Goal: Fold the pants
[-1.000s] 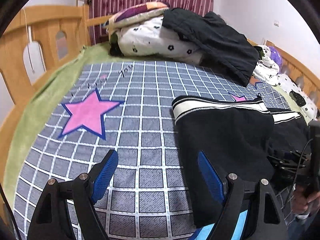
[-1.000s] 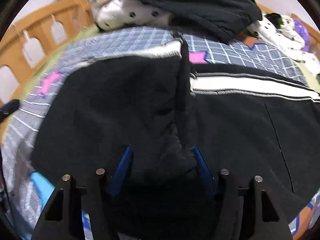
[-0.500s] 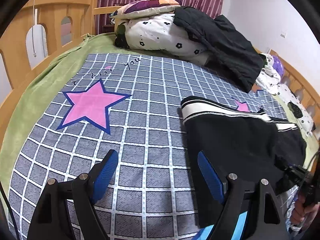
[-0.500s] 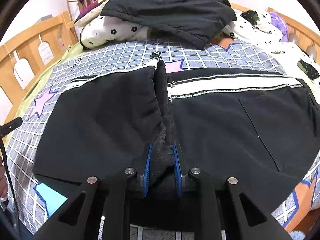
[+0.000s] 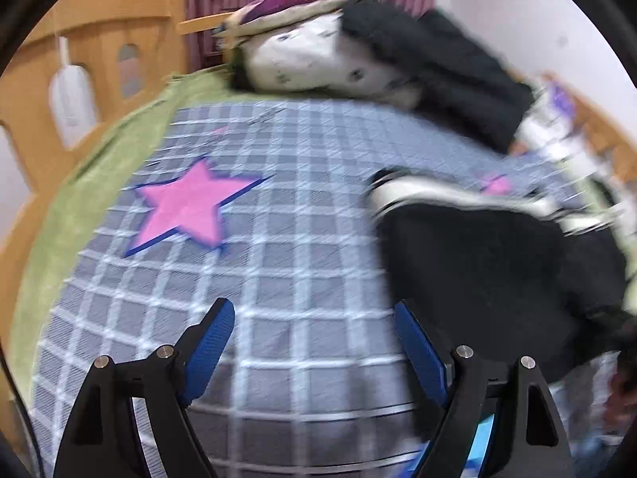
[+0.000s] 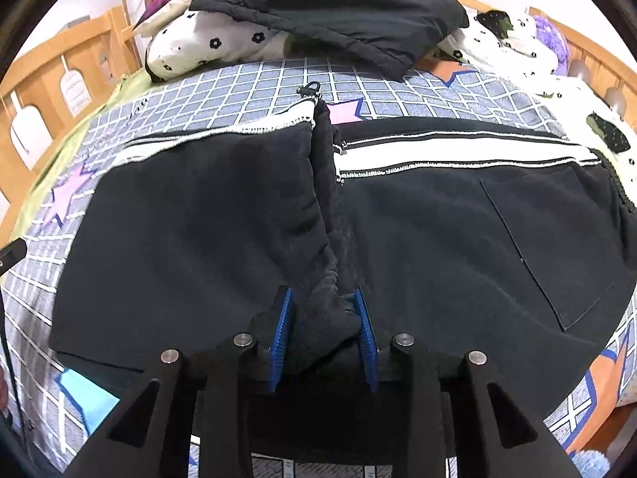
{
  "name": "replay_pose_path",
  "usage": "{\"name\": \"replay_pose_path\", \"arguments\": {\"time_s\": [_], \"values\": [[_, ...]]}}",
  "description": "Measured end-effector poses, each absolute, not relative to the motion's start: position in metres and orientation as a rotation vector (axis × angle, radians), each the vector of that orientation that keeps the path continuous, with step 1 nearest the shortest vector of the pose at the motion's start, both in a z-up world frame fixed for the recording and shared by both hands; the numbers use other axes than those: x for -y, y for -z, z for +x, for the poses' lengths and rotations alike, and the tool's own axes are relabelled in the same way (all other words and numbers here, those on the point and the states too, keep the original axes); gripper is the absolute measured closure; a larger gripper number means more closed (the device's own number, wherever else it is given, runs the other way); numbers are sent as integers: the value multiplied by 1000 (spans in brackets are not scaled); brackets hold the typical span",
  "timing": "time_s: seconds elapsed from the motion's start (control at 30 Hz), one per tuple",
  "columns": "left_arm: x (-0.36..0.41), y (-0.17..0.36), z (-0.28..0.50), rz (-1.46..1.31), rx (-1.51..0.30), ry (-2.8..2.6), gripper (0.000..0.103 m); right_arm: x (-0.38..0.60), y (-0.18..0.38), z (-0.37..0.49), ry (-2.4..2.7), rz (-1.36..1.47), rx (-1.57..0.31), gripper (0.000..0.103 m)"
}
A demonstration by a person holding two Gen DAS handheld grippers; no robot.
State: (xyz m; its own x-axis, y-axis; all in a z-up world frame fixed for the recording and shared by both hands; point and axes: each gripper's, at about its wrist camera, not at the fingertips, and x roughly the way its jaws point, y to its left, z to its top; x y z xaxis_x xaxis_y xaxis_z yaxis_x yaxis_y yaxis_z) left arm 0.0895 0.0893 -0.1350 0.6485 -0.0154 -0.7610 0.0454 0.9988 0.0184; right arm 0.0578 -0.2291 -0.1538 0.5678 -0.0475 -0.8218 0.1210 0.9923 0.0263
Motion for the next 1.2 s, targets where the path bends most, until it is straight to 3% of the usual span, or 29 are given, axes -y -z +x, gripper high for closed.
{"name": "replay_pose_path", "arguments": {"time_s": [0.13,0.43,0.47,0.53,0.73,0.77,0.8,0.83,0.87,0.97,1.1,1.17,1.2], "values": [[-101,169,78,142,-910,-142,21,229,151,52,87,72,-944,71],[-134,168,61,-183,-921,163,21,240,136,41,39,86,-864,70],[-130,167,60,-196,-928,183,21,242,131,42,32,86,-838,67],[-123,171,62,-185,-948,178,21,247,124,53,6,105,-806,43],[-107,187,58,-42,-902,31,17,242,129,105,-102,144,-778,43],[-106,188,59,-27,-900,18,14,239,135,114,-114,147,-798,45],[-107,187,61,-20,-897,3,9,236,143,126,-131,147,-833,65],[-109,188,64,-17,-899,-19,6,232,151,137,-158,141,-866,96],[-112,189,69,-22,-908,-41,0,229,158,146,-177,120,-895,96],[-122,191,76,-64,-929,-45,0,240,149,147,-136,129,-811,95],[-120,193,76,-47,-917,-47,0,245,152,143,-161,143,-863,94],[-122,193,75,-56,-918,-42,0,237,155,137,-145,66,-877,90],[-123,193,75,-59,-917,-39,0,238,152,131,-131,61,-879,82]]}}
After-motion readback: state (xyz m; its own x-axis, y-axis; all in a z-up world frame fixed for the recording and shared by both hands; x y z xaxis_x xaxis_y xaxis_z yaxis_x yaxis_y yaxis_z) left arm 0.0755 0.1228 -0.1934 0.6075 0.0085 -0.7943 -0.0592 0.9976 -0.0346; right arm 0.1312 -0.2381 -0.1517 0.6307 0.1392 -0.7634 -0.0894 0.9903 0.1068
